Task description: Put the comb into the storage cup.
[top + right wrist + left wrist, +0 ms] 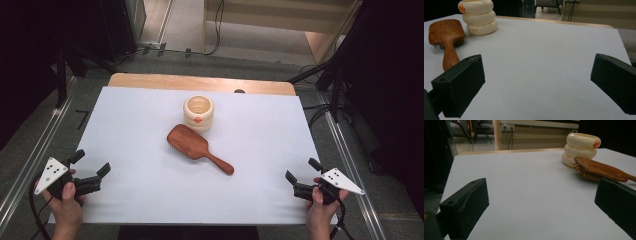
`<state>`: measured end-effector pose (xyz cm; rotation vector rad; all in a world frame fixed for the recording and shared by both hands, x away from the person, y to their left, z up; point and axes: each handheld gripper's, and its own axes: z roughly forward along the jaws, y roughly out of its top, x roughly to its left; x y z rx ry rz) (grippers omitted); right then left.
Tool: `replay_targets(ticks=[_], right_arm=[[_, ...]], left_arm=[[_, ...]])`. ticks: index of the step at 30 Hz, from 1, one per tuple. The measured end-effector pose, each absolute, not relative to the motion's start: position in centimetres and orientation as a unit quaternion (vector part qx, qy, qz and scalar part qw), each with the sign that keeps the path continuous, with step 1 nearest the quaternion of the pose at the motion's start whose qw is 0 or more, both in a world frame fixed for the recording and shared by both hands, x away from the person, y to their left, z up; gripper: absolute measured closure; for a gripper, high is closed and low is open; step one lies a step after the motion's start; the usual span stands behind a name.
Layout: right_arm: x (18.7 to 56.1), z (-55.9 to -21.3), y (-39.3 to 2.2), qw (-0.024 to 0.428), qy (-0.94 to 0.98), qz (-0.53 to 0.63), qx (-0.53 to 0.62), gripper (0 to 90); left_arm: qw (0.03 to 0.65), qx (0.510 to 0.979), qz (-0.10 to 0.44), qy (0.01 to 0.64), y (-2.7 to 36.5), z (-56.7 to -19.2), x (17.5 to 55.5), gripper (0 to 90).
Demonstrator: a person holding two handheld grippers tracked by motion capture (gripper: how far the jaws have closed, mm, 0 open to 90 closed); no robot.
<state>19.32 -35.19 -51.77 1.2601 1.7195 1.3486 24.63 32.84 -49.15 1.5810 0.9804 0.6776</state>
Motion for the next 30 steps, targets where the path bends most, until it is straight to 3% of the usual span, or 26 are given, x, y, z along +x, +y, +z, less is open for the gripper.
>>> replay_targets(ticks=[8, 10, 14, 16, 30], right_arm=[[19.5, -51.7, -35.1, 0.300, 0.657, 0.505, 0.473, 0.0], [19.5, -51.6, -35.1, 0.302, 0.658, 0.505, 0.471, 5.9], [19.5, -51.3, -35.1, 0.309, 0.654, 0.498, 0.477, 5.8], [19.5, -50.9, -35.0, 0.302, 0.657, 0.497, 0.480, 0.4], [20.1, -48.6, -33.6, 0.278, 0.693, 0.477, 0.464, 0.0]], left_arm=[[0.549, 0.666, 0.283, 0.418, 32.9, -49.2, 24.5, 0.0], [0.554, 0.663, 0.279, 0.419, 33.0, -49.2, 24.6, 0.0], [0.552, 0.667, 0.277, 0.417, 32.9, -49.2, 24.6, 0.0], [0.551, 0.670, 0.276, 0.414, 32.9, -49.2, 24.7, 0.0], [0.559, 0.667, 0.278, 0.407, 33.0, -49.2, 24.4, 0.0]])
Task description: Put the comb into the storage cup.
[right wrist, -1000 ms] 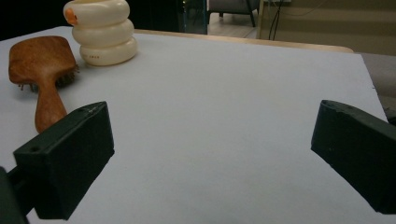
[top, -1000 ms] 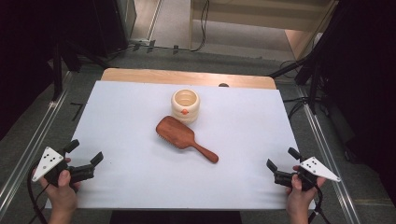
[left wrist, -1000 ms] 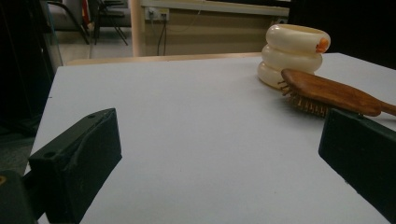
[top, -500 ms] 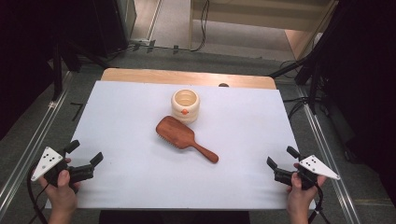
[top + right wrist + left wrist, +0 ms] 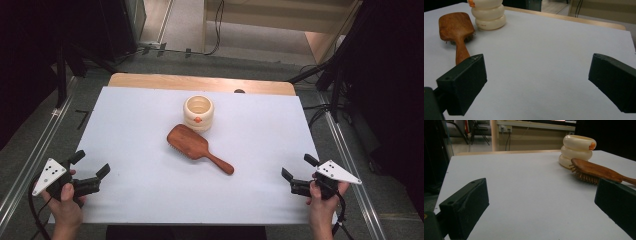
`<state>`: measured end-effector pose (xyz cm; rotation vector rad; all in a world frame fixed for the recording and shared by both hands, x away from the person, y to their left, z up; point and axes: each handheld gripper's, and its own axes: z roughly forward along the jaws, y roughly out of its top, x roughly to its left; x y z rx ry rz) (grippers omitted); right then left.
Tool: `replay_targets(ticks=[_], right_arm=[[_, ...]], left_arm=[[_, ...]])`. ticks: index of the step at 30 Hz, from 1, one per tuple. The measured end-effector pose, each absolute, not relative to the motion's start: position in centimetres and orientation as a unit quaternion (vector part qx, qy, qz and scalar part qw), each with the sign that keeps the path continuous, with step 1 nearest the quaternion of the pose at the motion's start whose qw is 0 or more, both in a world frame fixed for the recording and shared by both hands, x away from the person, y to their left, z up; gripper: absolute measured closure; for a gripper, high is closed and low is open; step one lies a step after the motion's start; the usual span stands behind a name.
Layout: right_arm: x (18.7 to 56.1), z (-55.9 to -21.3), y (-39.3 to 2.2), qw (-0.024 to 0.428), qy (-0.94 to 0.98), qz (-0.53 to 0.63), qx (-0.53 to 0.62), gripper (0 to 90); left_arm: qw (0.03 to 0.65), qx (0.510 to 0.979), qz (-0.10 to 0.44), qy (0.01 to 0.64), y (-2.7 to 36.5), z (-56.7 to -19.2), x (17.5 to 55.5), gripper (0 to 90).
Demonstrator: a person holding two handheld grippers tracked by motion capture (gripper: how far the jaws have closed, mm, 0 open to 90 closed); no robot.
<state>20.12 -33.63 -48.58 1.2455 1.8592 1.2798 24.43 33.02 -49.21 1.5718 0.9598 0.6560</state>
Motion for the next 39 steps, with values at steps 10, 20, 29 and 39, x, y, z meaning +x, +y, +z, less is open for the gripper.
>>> replay_targets(ticks=[10, 20, 29, 39], right_arm=[[20.8, -47.3, -33.3, 0.266, 0.708, 0.474, 0.451, 0.0], [22.0, -46.0, -32.3, 0.257, 0.723, 0.465, 0.442, 0.0], [23.1, -44.5, -31.3, 0.253, 0.734, 0.462, 0.429, 0.0], [24.3, -43.4, -29.7, 0.248, 0.753, 0.452, 0.409, 0.0]], left_arm=[[0.557, 0.669, 0.278, 0.406, 32.9, -49.2, 24.5, 0.0], [0.554, 0.671, 0.278, 0.405, 32.9, -49.3, 24.4, 0.0], [0.553, 0.674, 0.279, 0.402, 32.8, -49.3, 24.4, 0.0], [0.553, 0.675, 0.280, 0.399, 32.8, -49.3, 24.4, 0.0]])
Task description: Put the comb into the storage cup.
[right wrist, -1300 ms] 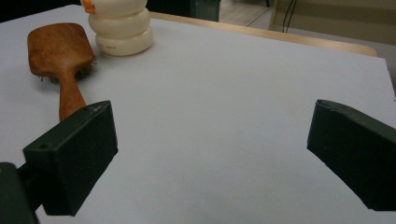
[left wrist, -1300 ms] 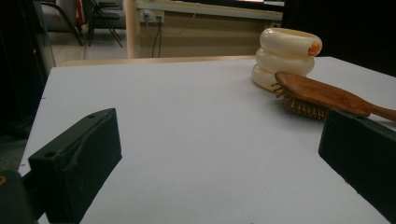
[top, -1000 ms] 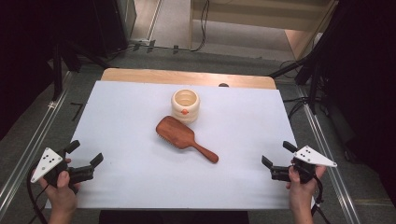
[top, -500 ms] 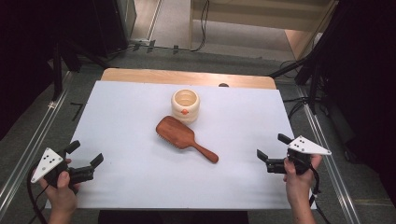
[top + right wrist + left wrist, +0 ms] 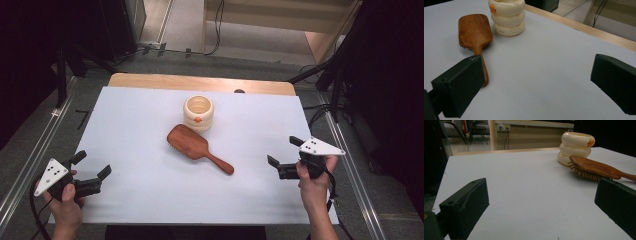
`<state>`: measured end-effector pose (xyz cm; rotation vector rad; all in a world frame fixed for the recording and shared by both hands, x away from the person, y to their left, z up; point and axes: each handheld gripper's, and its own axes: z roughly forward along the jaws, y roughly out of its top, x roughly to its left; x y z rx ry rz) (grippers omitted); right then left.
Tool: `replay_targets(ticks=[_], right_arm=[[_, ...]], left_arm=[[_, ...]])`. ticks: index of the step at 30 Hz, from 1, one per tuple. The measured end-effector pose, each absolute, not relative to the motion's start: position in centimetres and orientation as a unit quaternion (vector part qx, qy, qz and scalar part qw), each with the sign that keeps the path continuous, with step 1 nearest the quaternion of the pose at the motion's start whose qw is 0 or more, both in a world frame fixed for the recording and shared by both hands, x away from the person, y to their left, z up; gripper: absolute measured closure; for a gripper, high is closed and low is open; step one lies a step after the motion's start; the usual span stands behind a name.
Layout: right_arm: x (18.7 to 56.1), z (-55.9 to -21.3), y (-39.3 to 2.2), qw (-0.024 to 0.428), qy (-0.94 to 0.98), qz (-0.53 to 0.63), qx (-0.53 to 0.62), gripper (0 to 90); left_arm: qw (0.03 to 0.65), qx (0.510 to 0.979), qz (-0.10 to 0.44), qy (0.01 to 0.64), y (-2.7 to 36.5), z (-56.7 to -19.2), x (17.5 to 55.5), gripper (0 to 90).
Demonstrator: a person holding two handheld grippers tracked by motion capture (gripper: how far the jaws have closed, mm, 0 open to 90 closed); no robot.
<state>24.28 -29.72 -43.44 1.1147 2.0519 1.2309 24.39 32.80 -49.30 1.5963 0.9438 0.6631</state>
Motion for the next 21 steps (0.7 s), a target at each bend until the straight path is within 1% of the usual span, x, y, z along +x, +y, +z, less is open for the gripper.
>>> replay_targets(ticks=[12, 21], right_arm=[[25.9, -42.4, -28.1, 0.236, 0.771, 0.438, 0.397, 0.0], [26.9, -41.5, -27.3, 0.237, 0.782, 0.429, 0.385, 0.0]], left_arm=[[0.552, 0.677, 0.281, 0.397, 32.7, -49.3, 24.4, 0.0], [0.552, 0.678, 0.280, 0.396, 32.7, -49.3, 24.4, 0.0]])
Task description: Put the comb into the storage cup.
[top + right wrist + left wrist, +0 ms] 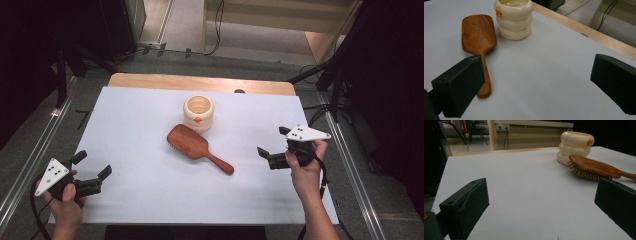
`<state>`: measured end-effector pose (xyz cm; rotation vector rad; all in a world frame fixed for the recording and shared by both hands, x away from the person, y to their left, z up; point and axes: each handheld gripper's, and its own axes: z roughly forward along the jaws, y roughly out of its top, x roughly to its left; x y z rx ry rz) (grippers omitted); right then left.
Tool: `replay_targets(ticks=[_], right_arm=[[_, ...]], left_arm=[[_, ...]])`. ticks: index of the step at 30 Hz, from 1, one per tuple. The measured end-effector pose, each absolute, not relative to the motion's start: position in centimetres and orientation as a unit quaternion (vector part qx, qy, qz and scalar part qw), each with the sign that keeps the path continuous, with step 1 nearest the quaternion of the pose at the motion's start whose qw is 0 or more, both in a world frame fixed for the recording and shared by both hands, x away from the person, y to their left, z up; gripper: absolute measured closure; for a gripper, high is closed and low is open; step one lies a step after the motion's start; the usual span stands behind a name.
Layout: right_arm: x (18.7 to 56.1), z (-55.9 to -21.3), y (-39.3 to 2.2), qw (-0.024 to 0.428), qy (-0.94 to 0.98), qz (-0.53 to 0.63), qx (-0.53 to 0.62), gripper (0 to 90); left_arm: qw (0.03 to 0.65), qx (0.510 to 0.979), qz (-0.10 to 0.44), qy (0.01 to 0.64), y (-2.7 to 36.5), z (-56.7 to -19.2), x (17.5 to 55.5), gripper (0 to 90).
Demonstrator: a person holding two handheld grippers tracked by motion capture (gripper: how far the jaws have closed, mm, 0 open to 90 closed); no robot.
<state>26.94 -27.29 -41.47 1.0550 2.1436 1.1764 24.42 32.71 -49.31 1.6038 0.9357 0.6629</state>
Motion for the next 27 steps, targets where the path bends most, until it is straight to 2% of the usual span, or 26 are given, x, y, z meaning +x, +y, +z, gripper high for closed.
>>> replay_targets(ticks=[11, 27], right_arm=[[27.9, -40.9, -26.1, 0.231, 0.800, 0.413, 0.369, 0.0], [29.4, -40.4, -24.0, 0.199, 0.829, 0.379, 0.361, 0.0]], left_arm=[[0.552, 0.679, 0.280, 0.394, 32.7, -49.3, 24.4, 0.0], [0.552, 0.680, 0.280, 0.393, 32.7, -49.3, 24.4, 0.0]])
